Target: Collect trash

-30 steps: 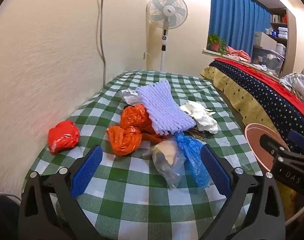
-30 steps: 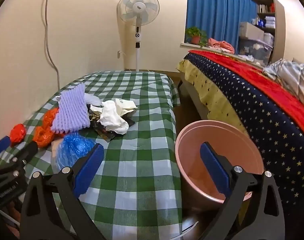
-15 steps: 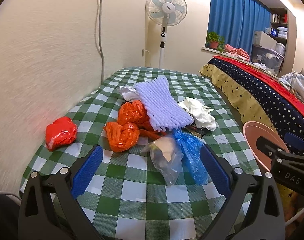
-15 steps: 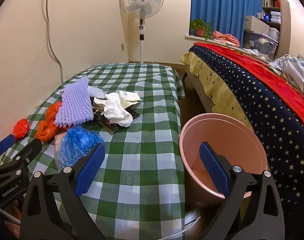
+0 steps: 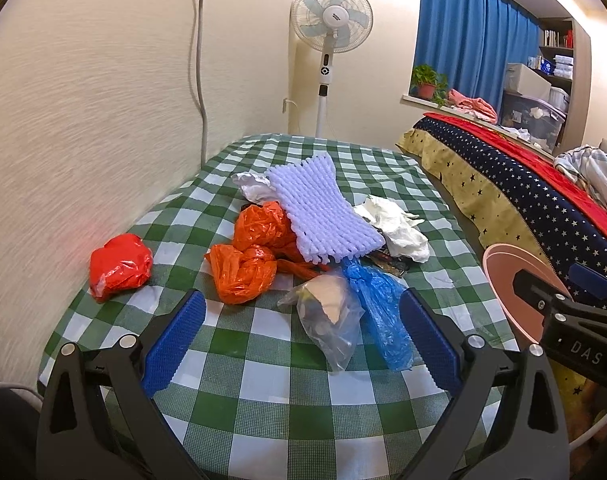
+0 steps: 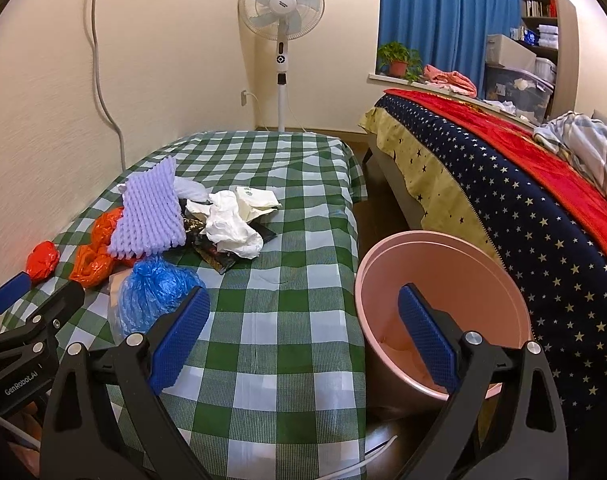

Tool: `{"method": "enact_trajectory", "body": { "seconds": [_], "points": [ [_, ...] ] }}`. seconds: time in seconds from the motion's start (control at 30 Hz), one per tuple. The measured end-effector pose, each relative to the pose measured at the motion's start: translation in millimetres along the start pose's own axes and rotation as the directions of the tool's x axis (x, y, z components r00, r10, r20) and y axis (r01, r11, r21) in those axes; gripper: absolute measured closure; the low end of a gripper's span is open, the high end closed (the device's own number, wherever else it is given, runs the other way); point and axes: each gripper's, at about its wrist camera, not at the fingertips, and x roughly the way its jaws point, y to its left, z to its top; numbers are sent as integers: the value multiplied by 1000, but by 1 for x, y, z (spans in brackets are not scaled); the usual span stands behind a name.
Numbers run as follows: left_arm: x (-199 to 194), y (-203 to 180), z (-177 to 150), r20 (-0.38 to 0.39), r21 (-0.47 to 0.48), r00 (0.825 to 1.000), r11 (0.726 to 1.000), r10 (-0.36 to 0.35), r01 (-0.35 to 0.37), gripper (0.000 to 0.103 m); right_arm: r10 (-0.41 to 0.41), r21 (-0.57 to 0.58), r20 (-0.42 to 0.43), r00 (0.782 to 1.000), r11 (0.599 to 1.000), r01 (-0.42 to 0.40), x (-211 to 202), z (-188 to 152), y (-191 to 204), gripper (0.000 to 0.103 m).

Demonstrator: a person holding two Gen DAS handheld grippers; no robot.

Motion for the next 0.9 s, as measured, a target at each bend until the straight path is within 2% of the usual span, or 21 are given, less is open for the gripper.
{"method": "enact_trajectory", "body": {
  "seconds": [0.6,0.7,0.9],
  "points": [
    [-1,-2,0,-2,2,1000,1000,-2,2,9,6,-2,3,1000,1000,-6,-1,0,1,15],
    [0,-2,0,-2,-1,1000,1000,-3,3,9,16,3,-2,1000,1000,-16,0,0,2,19],
    [0,-1,-2,-13,-23,1000,1000,-4,4,11,102,9,6,995,995,-102,1,-1,6,37]
  ]
}}
